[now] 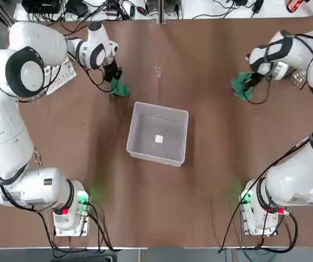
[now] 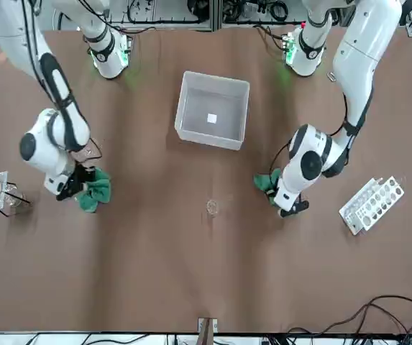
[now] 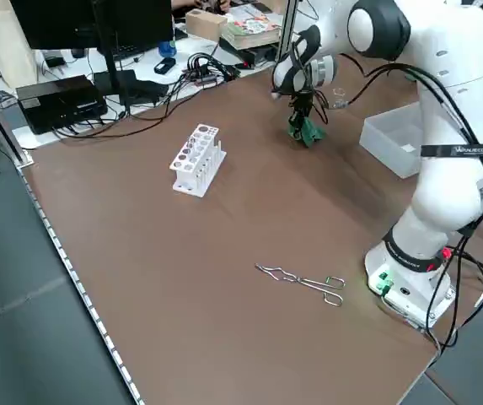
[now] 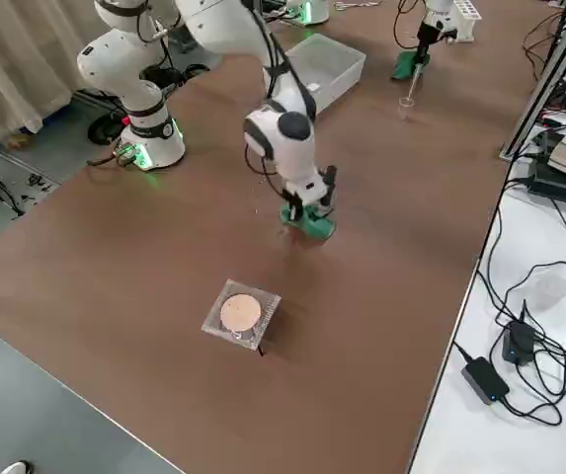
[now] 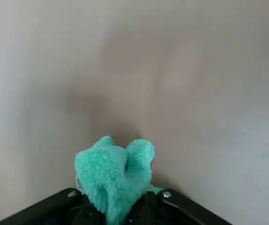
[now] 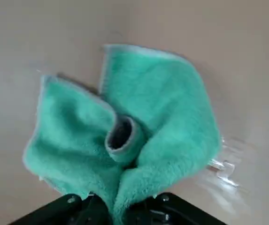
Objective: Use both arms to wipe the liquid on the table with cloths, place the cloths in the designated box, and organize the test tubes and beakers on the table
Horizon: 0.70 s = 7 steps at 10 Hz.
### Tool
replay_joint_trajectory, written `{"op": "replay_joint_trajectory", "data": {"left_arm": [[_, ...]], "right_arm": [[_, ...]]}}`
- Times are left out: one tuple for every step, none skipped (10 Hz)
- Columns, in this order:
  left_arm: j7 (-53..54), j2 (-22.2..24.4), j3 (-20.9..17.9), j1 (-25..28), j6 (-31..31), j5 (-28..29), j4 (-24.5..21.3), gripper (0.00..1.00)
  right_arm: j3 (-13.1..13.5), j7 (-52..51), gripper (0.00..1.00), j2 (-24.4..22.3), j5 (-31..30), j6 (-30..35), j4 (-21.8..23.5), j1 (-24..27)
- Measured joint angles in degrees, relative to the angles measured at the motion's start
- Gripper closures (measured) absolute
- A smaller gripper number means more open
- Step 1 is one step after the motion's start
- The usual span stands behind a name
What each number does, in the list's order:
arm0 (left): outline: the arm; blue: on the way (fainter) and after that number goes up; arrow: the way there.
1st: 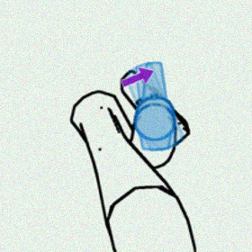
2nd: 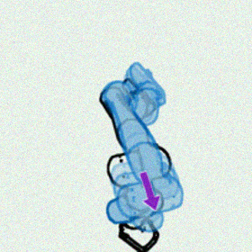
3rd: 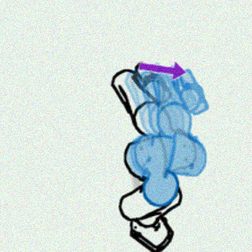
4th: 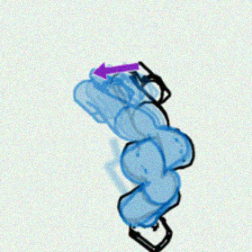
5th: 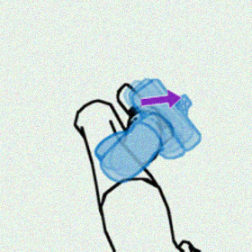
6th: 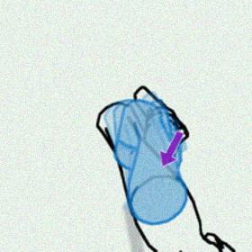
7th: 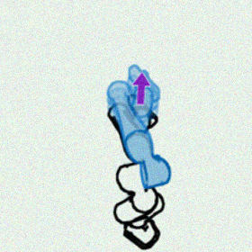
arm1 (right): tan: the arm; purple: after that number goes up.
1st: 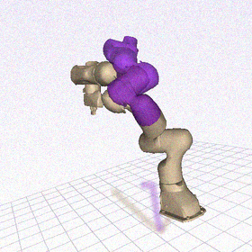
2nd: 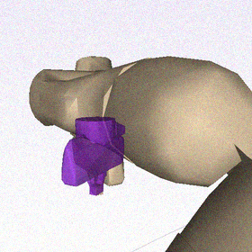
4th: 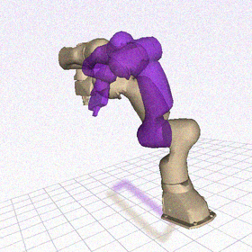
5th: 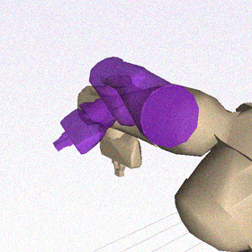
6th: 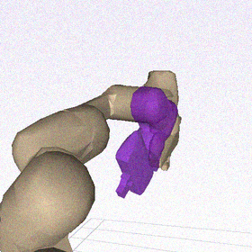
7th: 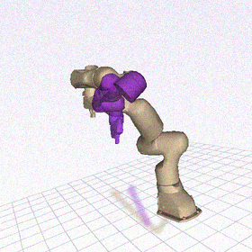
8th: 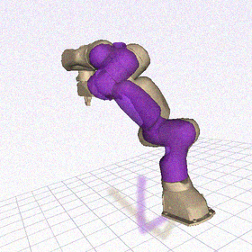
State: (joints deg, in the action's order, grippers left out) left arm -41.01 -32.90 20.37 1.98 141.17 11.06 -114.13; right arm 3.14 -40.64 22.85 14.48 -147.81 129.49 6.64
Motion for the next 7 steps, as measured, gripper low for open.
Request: {"op": "replay_joint_trajectory", "data": {"left_arm": [[1.28,2.31,-2.94,0.03,-0.01,0.00,-2.84,0.91],[4.04,4.73,-6.33,0.08,-0.01,0.00,-5.95,0.91],[7.67,7.03,-10.19,0.13,-0.01,0.00,-9.24,0.91],[11.59,9.28,-14.34,0.20,0.00,0.01,-12.67,0.91],[15.72,11.53,-18.79,0.29,0.11,0.04,-16.34,0.91],[19.70,13.66,-23.23,0.44,0.76,0.08,-20.18,0.91],[23.33,15.51,-27.39,0.59,2.00,0.12,-23.69,0.91]], "right_arm": [[0.17,-6.65,0.92,0.11,0.02,0.05,-0.25,5.18],[0.31,-12.41,0.92,0.60,0.02,0.05,-1.30,9.45],[0.33,-16.35,0.92,1.86,0.02,0.53,-3.78,12.07],[0.23,-17.80,0.92,3.64,0.02,2.55,-7.05,12.47],[-0.40,-17.77,0.92,5.28,0.03,4.59,-9.77,11.47],[-0.77,-15.79,0.92,6.27,0.07,5.24,-11.27,8.84],[-0.91,-11.92,0.92,6.45,0.09,5.53,-11.66,5.23]]}}
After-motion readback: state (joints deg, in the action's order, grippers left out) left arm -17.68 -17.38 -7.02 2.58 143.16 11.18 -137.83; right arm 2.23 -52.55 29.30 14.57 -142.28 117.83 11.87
